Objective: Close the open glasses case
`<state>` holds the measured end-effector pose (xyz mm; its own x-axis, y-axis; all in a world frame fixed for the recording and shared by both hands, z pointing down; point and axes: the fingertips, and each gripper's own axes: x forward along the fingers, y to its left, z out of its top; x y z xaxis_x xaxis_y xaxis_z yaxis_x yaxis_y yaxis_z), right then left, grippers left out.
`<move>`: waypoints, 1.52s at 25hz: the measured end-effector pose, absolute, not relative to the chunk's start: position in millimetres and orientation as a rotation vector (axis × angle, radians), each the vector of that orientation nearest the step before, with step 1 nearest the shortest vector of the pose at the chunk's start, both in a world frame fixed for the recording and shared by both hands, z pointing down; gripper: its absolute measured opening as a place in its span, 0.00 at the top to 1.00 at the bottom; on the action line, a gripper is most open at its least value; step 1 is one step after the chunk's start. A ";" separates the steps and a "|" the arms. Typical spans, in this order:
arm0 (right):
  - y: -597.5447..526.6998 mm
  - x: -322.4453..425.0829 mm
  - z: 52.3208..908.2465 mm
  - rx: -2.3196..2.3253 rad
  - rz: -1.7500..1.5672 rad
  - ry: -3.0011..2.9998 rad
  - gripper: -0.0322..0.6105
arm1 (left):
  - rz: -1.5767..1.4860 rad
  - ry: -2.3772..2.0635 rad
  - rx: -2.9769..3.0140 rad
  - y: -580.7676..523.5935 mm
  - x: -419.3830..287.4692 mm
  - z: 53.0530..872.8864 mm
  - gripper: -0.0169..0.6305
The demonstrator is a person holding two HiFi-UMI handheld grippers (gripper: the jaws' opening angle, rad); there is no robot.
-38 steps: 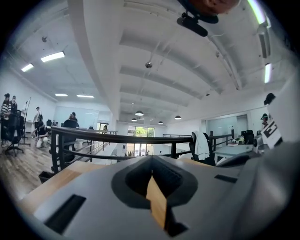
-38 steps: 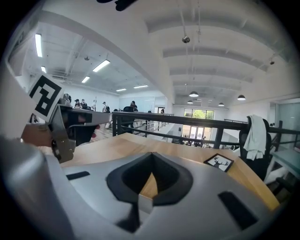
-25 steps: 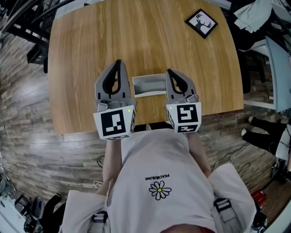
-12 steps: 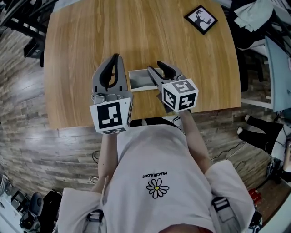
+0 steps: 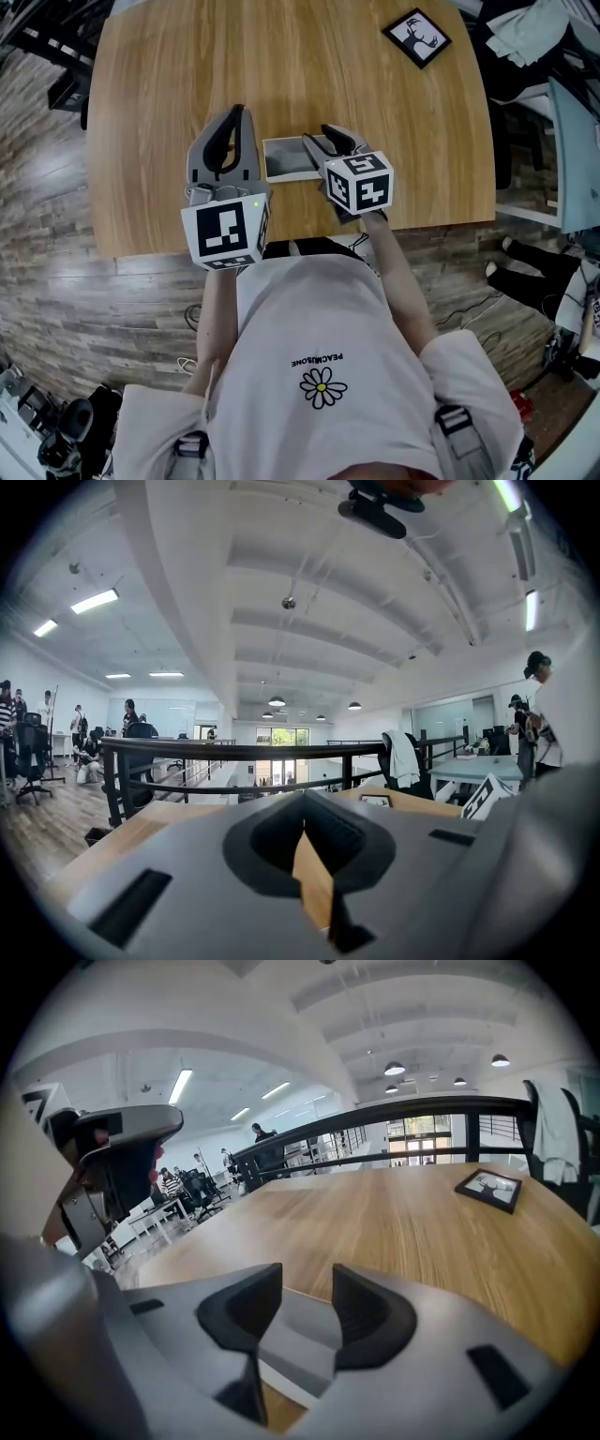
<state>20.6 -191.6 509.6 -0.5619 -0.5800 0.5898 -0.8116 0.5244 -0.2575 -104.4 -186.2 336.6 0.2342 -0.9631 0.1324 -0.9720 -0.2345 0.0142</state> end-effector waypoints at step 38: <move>-138.5 30.1 527.8 1.023 0.815 -2.288 0.76 | 0.151 -1.914 2.367 -179.7 -112.9 340.8 0.95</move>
